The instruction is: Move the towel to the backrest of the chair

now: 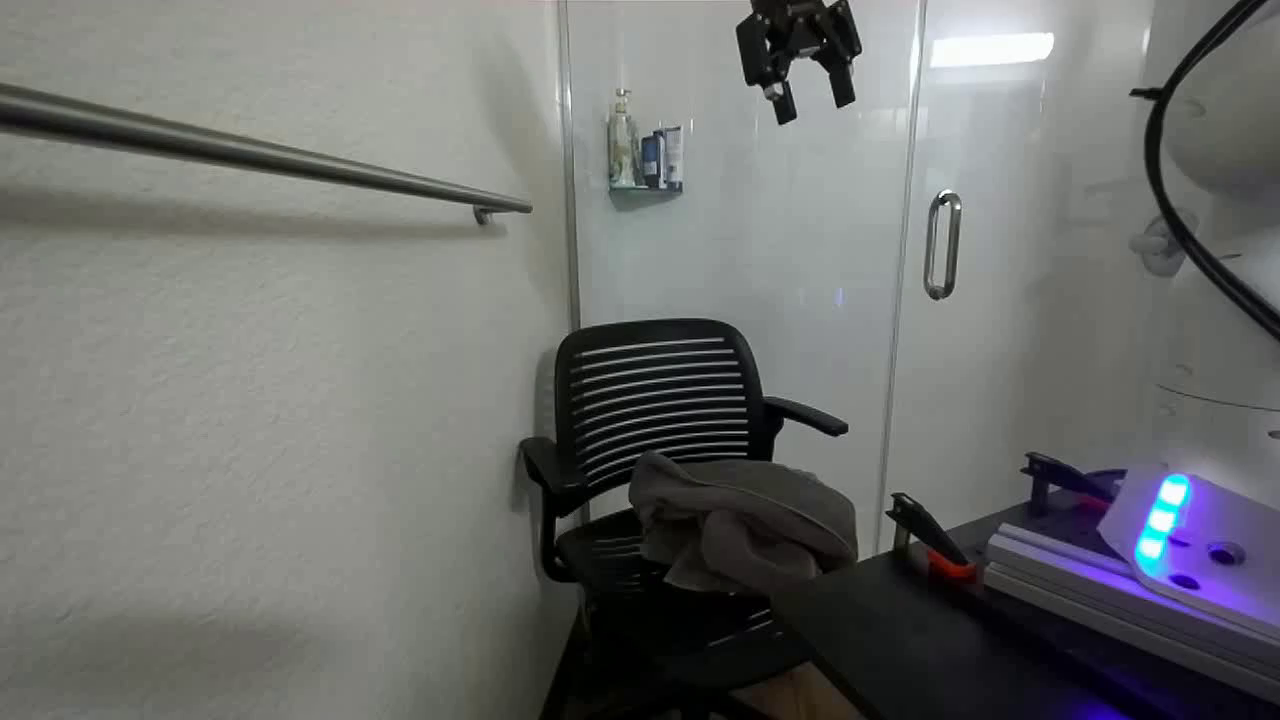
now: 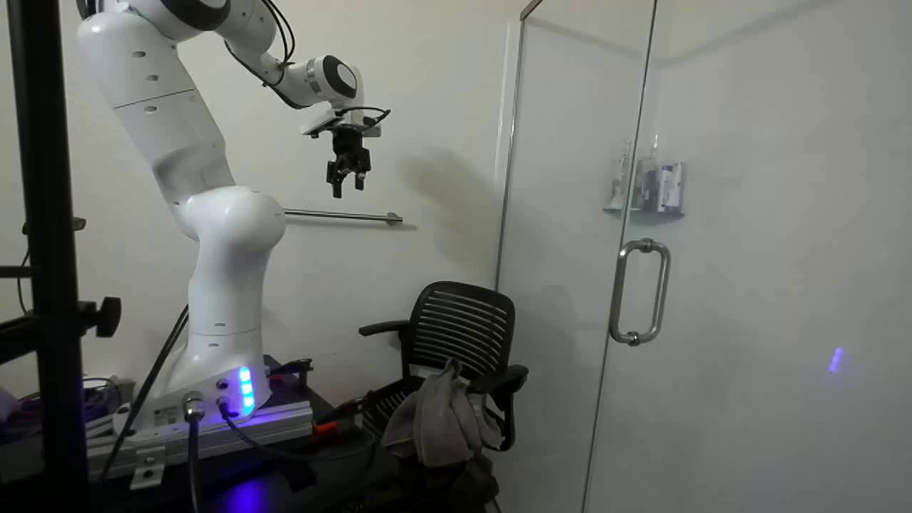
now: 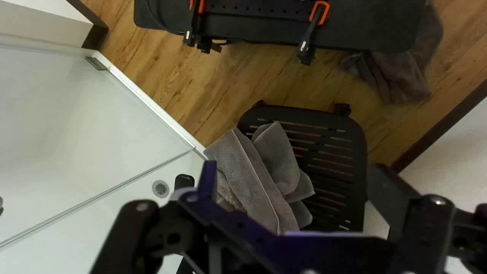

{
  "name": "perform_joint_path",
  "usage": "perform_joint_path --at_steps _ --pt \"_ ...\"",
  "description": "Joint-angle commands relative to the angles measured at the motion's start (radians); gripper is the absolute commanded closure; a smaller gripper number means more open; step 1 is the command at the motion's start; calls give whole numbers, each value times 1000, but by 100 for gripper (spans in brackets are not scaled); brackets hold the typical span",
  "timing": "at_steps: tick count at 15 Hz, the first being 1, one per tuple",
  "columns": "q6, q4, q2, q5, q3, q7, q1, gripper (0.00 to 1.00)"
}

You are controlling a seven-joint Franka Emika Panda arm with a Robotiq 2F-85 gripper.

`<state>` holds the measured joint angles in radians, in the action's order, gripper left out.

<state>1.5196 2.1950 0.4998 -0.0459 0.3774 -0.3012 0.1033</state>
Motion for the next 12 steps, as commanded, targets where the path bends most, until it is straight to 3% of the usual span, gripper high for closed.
perform_joint_path --at_steps 1,7,12 --pt "-3 -3 -8 -11 -25 -13 32 0" --pt "16 222 112 125 -126 -70 28 0" --pt "0 192 89 118 -119 -59 15 0"
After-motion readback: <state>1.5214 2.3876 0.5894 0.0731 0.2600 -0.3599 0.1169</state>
